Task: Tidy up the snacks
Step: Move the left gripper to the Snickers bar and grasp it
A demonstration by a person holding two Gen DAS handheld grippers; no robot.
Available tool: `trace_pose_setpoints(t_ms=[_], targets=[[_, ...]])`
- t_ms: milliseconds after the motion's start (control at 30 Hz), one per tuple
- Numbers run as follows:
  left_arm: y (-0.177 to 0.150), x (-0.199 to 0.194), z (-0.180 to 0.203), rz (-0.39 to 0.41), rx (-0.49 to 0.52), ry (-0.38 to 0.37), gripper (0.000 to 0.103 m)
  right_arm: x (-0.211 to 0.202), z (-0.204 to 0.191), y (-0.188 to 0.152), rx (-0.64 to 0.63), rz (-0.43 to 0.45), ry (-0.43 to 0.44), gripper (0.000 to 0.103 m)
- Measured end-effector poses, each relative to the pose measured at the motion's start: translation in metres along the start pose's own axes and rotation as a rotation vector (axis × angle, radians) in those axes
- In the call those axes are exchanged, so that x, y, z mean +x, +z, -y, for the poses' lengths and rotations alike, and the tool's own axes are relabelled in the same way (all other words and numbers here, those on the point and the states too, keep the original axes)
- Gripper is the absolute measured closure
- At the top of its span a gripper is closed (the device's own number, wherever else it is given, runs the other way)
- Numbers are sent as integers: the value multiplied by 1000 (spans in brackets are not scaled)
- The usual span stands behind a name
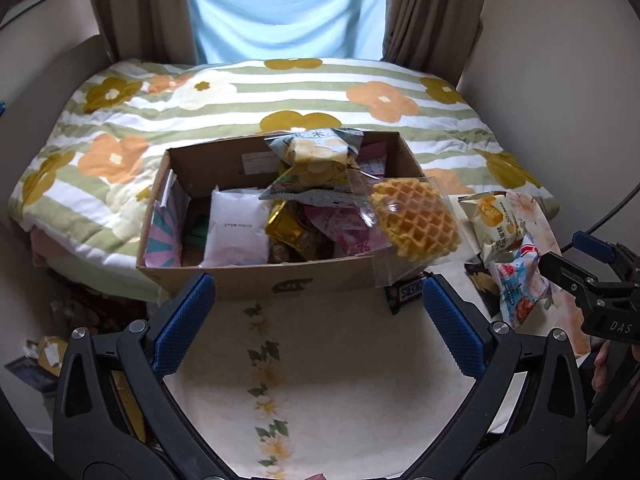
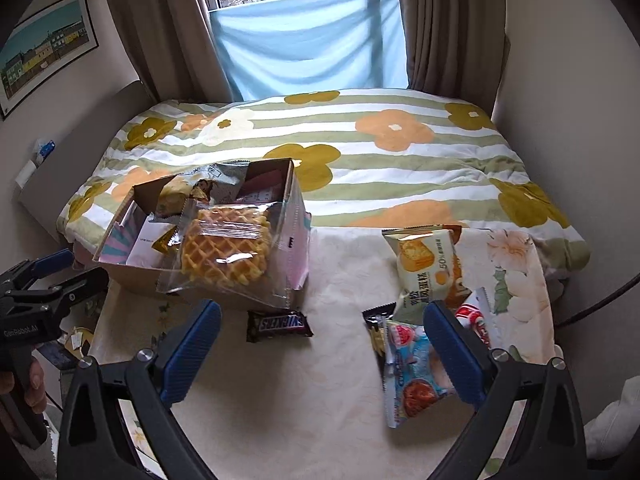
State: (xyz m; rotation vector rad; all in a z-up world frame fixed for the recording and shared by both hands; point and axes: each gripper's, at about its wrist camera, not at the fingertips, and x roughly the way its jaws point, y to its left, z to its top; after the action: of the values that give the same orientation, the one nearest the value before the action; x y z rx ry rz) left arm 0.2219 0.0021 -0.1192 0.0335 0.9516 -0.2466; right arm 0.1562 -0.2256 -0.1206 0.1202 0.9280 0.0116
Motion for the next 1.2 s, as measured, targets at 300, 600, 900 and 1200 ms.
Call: trace_pose_setpoints(t_ms=[300, 600, 900, 1200], targets=[[-32, -3, 65, -20, -73, -22, 0, -20, 68, -13, -36, -19, 2, 2], [-54, 14, 101, -53, -145, 0, 0, -8, 119, -27, -158, -80, 70, 2], [-67, 56, 112, -73, -99, 42, 0, 18, 140, -35, -242, -129, 142, 2], [-70, 124, 99, -70, -102, -12, 0, 47, 146, -49, -244, -165, 179, 2]])
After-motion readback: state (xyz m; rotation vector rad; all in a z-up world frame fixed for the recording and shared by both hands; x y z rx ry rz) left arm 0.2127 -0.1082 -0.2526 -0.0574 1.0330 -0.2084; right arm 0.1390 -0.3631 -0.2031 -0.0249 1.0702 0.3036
